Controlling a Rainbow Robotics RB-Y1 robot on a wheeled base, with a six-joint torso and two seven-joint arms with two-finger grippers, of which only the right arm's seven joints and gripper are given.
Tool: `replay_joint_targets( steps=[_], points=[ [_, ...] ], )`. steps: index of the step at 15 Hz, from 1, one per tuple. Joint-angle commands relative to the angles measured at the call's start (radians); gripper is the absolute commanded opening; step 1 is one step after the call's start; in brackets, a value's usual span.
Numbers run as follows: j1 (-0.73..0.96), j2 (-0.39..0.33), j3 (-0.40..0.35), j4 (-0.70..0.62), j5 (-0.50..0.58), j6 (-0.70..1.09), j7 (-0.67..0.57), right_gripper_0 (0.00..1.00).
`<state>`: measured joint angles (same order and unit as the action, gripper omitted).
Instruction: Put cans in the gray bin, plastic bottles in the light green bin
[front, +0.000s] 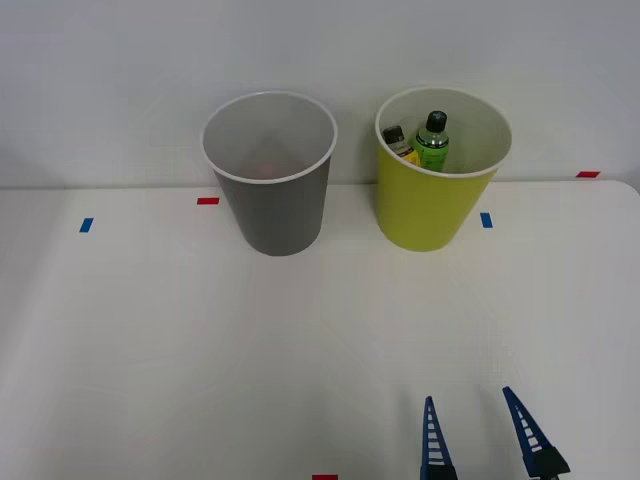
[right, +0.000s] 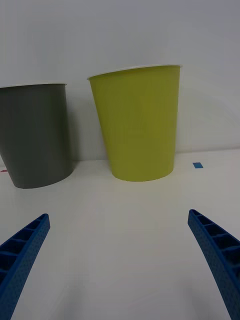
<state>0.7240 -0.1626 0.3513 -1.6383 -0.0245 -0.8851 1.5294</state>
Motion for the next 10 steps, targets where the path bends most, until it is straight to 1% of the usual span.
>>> replay_joint_targets(
  steps=[1, 10],
  points=[
    [0.0, 0.0, 0.0, 0.0, 0.0, 0.0, 0.0, 0.95],
    [0.0, 0.0, 0.0, 0.0, 0.0, 0.0, 0.0, 0.95]
  ],
)
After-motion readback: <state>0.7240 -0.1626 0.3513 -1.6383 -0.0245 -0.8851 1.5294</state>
